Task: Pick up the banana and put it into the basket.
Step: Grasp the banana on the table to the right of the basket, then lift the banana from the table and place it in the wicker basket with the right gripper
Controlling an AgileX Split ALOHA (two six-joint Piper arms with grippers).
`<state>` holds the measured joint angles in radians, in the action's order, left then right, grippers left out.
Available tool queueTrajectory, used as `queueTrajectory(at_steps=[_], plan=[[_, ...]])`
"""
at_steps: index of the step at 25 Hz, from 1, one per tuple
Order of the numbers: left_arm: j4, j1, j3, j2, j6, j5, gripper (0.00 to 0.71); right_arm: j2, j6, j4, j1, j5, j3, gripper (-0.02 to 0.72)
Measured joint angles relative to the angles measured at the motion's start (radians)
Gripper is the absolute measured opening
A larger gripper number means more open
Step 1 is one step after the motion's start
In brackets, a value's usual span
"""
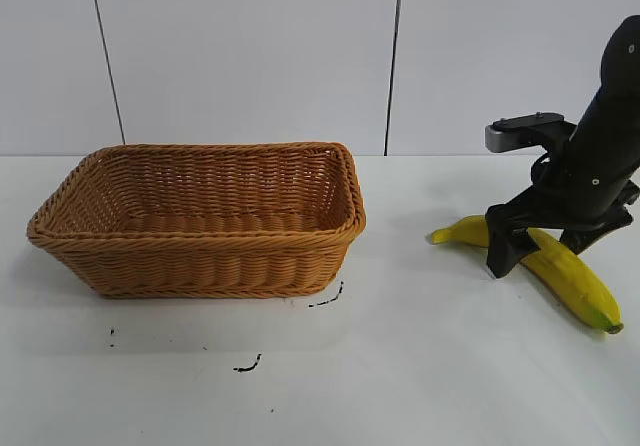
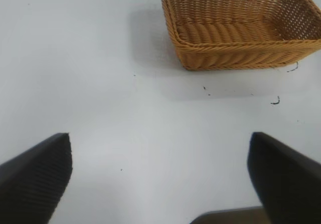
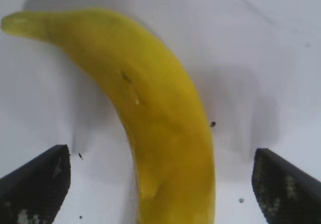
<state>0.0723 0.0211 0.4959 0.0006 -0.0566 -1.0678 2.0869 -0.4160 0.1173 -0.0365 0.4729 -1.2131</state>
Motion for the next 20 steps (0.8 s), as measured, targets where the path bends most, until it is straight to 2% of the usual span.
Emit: queueTrajectory(at_steps=[1, 5, 10, 14, 20], plan=[[0.000, 0.000, 0.000, 0.000, 0.000, 0.000, 0.690, 0.000, 0.003, 0.001, 0.000, 0.002, 0.000, 0.311], [0.000, 0.000, 0.000, 0.000, 0.000, 0.000, 0.690, -0.006, 0.003, 0.001, 0.000, 0.018, -0.003, 0.302], [0.000, 0.000, 0.000, 0.000, 0.000, 0.000, 0.690, -0.087, 0.003, -0.006, -0.001, 0.089, -0.036, 0.302], [0.001, 0.000, 0.000, 0.000, 0.000, 0.000, 0.690, -0.196, 0.010, -0.007, -0.005, 0.232, -0.120, 0.302], [0.000, 0.000, 0.000, 0.000, 0.000, 0.000, 0.690, -0.263, 0.037, -0.008, -0.007, 0.488, -0.295, 0.302]])
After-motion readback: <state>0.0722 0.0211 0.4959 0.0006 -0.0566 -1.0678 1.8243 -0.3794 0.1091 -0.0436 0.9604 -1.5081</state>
